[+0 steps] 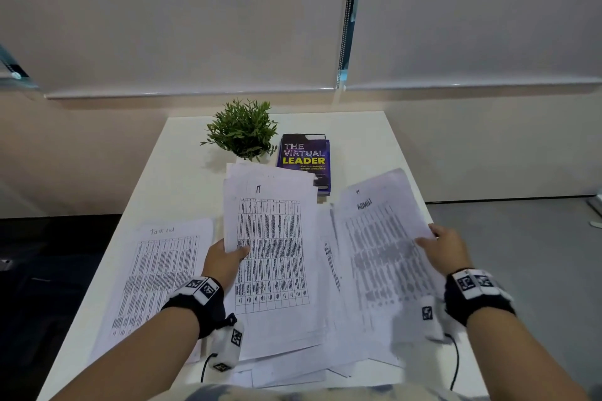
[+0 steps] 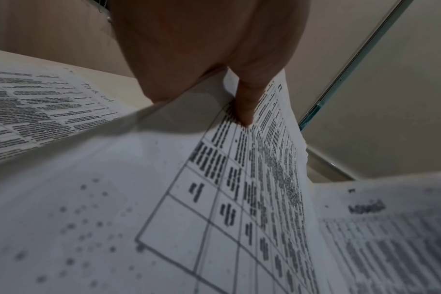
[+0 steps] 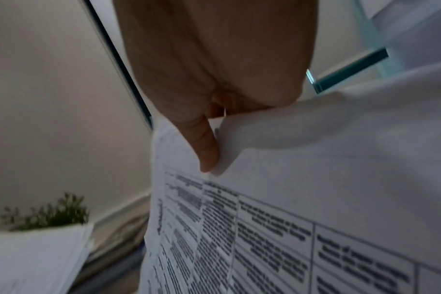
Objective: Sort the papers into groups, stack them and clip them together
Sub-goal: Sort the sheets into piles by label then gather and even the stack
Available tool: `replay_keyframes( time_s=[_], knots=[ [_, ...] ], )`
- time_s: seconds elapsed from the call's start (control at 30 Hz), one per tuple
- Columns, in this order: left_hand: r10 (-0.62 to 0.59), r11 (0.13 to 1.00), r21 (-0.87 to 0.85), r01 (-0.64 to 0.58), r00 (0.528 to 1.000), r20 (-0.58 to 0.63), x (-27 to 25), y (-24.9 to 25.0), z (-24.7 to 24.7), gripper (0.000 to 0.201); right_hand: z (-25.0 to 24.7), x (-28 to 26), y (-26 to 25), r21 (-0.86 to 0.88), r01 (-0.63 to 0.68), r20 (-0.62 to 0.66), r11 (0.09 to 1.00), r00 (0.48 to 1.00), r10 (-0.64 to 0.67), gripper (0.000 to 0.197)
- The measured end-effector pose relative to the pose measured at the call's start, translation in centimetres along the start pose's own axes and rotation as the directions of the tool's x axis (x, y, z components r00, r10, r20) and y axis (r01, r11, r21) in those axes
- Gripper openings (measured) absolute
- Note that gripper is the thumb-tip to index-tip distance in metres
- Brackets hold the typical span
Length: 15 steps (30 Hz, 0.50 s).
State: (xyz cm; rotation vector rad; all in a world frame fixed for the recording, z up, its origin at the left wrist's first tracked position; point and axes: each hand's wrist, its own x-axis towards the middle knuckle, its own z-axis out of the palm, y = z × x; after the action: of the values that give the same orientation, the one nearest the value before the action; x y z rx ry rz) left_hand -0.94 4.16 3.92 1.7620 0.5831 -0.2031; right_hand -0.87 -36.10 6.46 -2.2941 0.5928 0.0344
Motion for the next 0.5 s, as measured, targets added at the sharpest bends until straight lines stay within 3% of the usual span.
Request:
replay_keyframes(
  time_s=[0.1,0.23,0.37,0.5],
  knots=[
    [-0.008,1.0,-0.015,0.008,1.0,-0.003,0.0,0.0,0.2,0.026,-3.8,0.0,-2.8,0.052,0.116,0.006,0.992,0.993,-0.117,0.006],
    [-0.002,0.999,-0.042,0.002,1.0,-0.005,0.0,0.2,0.6,0.027,-7.2,0.6,-5.4,0.176,0.272,-0.094,0.946,0.961,-0.259,0.003],
    [0.009,0.998,-0.068,-0.007,0.999,0.035,-0.5,1.0,1.4,0.02,-6.4,0.6,-6.6,0.411,0.192,-0.039,0.891,0.98,-0.193,0.016],
    [0.018,0.99,-0.14,-0.003,0.994,0.104,-1.6,2.4,2.7,0.013,-1.7,0.1,-6.1,0.454,0.104,0.08,0.885,0.984,-0.157,0.011]
  ],
)
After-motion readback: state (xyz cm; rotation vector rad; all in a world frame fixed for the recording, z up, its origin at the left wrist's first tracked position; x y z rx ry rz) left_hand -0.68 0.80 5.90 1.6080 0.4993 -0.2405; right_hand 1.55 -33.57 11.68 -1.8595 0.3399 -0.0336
